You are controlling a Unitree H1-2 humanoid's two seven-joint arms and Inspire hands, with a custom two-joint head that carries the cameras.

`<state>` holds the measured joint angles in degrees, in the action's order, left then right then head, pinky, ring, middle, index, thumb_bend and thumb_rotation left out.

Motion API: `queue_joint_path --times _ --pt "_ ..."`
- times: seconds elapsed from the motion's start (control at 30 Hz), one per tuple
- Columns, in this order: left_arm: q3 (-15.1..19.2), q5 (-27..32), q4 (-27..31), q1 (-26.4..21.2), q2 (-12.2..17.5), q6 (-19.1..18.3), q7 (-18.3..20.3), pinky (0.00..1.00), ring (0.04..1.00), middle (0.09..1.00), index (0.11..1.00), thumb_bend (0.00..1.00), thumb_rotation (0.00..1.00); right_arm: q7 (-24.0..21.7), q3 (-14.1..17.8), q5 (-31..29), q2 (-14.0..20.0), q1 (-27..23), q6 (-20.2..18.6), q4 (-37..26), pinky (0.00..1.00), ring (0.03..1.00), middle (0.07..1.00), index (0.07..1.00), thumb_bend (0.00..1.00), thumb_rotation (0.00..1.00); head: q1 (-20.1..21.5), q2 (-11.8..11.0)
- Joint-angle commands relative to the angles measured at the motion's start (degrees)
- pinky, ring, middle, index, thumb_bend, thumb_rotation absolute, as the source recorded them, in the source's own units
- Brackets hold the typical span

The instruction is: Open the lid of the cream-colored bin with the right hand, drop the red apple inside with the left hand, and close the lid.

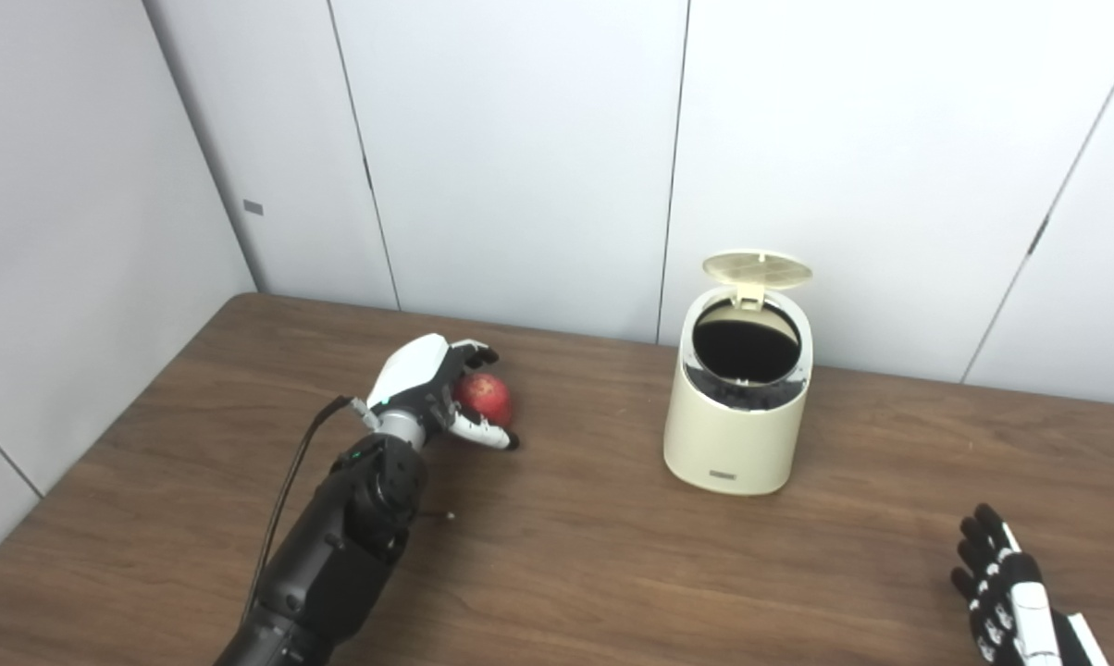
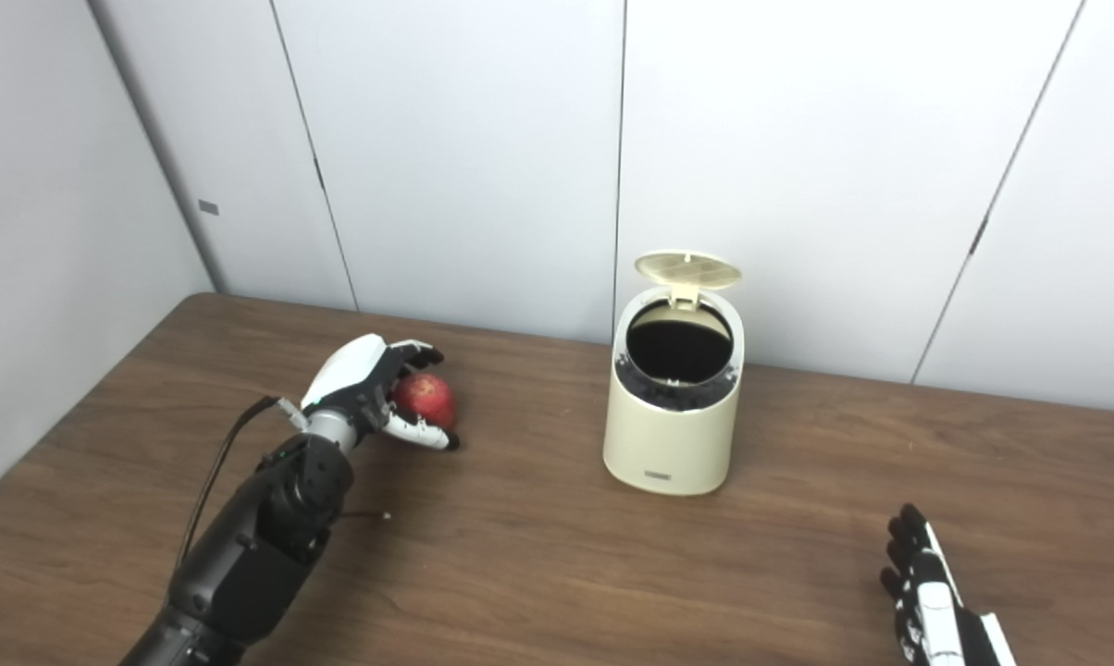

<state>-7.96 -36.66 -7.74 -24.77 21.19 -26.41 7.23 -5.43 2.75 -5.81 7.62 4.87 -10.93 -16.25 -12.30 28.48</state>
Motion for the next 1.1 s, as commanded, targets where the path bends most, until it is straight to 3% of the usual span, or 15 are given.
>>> queue_joint_path --times 0.0,0.5,0.7,1.07 --pt "0.4 -2.1 2.0 -2.5 1.8 -0.4 -0.7 0.68 0.803 0.819 0.773 0.88 0.08 -0.4 0.4 -1.1 0.0 -0.4 1.3 -1.5 1.0 1.0 0.989 1.0 0.51 0.98 -0.1 0.1" --pt "0.5 -5.0 2.8 -2.6 2.9 -0.4 1.7 0.66 0.765 0.794 0.759 0.86 0.07 -0.7 0.1 -0.7 0.8 -0.5 1.8 -0.9 0.99 1.0 0.978 1.0 0.52 0.98 -0.4 0.7" --pt "1.8 -4.8 2.2 -3.0 1.4 -0.5 2.4 0.64 0.758 0.797 0.752 0.85 0.07 -0.9 0.0 -0.4 1.3 -0.8 2.8 -0.1 0.99 0.998 0.975 1.0 0.51 0.96 -0.2 0.8" --pt "2.7 -3.1 0.0 -3.6 -0.7 -0.3 2.2 0.55 0.653 0.714 0.705 0.82 0.09 -0.5 0.1 1.2 1.3 -0.7 2.8 -0.1 0.95 0.977 0.955 0.995 0.54 0.96 0.5 1.2"
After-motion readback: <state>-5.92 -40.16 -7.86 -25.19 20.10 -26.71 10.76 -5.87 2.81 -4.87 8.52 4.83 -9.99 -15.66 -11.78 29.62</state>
